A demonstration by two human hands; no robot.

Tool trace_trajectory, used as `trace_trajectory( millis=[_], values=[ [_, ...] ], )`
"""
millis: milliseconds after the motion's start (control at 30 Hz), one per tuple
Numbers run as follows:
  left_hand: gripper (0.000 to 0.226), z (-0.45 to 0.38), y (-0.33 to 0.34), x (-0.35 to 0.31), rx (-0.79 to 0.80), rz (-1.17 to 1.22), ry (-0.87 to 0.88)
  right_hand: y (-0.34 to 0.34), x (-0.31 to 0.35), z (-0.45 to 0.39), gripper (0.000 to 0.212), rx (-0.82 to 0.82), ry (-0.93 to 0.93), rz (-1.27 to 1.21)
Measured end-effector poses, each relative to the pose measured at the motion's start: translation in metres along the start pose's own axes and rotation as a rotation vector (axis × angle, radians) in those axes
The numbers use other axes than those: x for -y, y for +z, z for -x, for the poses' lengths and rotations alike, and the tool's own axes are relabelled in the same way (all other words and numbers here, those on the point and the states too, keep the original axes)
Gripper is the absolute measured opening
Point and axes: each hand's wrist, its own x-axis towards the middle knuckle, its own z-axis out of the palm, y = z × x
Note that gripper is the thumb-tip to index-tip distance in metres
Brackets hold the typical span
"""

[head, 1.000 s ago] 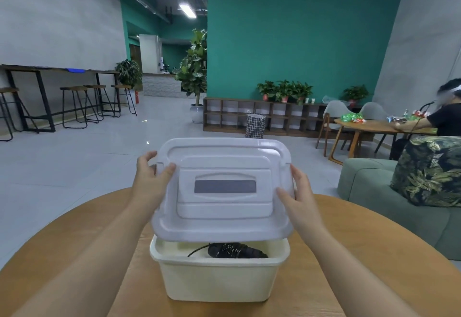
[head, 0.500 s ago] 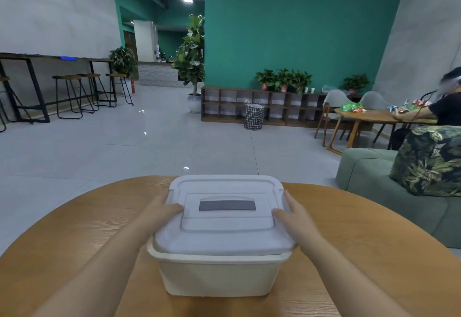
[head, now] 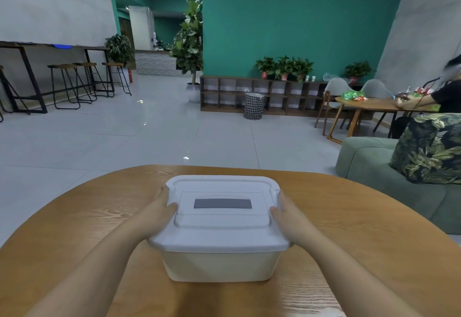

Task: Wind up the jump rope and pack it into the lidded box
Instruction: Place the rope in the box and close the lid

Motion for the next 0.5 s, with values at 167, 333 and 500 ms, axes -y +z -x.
trace_trajectory(
  millis=[167,333,500],
  values=[
    [0.056,-0.001,0.005,0.000,-0.127,-0.424,0.140,0.001,0.000,-0.005,0.061,-0.018,-0.096,0.561],
    [0.050,-0.001,0.005,0.000,-0.121,-0.528,0.212,-0.003,0.007,-0.014,0.057,0.119,-0.187,0.668],
    [0.059,-0.004,0.006,0.007,-0.040,-0.482,0.227,-0.005,0.001,-0.027,0.024,-0.116,-0.409,0.616]
  ],
)
